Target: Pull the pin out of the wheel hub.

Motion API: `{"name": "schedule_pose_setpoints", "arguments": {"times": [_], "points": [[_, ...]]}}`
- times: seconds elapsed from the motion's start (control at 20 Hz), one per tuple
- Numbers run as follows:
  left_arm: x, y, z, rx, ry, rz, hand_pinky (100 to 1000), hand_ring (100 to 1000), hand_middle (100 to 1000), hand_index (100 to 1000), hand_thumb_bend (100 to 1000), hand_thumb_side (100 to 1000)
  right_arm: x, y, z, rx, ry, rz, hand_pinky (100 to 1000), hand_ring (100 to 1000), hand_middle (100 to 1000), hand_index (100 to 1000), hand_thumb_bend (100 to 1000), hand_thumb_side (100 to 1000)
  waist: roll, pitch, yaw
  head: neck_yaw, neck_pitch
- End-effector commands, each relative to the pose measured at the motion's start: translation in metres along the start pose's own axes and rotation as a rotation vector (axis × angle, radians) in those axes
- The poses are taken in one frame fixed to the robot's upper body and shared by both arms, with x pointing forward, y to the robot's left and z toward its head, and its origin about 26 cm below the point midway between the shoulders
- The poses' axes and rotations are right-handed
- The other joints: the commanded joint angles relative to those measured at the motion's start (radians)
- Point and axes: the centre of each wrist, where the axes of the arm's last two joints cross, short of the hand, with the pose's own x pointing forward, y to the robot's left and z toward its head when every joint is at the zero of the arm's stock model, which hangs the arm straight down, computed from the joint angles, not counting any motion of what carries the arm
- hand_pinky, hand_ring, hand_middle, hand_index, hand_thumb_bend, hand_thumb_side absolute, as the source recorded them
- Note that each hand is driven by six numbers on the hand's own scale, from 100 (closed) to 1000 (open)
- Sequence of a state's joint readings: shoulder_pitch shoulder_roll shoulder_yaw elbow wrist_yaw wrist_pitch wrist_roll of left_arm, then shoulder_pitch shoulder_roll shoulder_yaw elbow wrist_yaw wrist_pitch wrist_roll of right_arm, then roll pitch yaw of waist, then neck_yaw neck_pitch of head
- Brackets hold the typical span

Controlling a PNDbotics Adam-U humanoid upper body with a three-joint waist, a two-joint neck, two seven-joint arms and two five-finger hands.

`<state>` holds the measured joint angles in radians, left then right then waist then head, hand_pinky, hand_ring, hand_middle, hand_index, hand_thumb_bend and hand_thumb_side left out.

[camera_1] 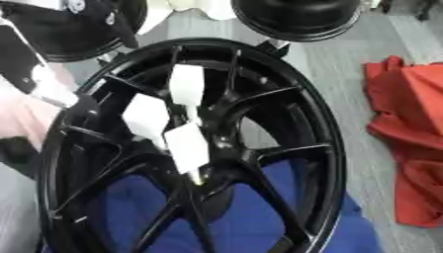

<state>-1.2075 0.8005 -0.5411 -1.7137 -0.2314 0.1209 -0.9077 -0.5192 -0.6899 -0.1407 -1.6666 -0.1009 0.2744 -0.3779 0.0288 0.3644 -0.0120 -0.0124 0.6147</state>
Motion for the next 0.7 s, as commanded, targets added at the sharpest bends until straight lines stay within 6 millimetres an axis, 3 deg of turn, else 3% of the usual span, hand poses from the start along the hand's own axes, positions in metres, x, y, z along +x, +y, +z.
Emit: {"name": "schedule_pose_setpoints", "arguments": {"times": [0.05, 0.35, 0.7], "points": [[0.006, 0.006, 0.002, 0.001, -0.004, -0.004, 893, 872, 780, 870, 562, 509, 0.01, -0.007, -0.005, -0.013, -0.034, 0.012, 657, 515, 611, 625, 100, 724, -0.002, -0.022, -0.001, 0.0, 0.005], [0.005, 0.002, -0.01, -0.022, 0.023, -0.008, 897, 886, 808, 873, 602, 507, 0.011, -0.006, -0.006, -0.012, -0.037, 0.008, 657, 515, 611, 625, 100, 724, 0.0, -0.022, -0.004, 0.004, 0.003], [0.0, -0.002, -0.022, -0.04, 0.063, -0.023, 878, 833, 733, 844, 618, 485, 0.011, -0.006, -0.005, -0.012, -0.037, 0.004, 657, 514, 611, 625, 100, 725, 0.0, -0.018, -0.007, 0.01, 0.004]]}}
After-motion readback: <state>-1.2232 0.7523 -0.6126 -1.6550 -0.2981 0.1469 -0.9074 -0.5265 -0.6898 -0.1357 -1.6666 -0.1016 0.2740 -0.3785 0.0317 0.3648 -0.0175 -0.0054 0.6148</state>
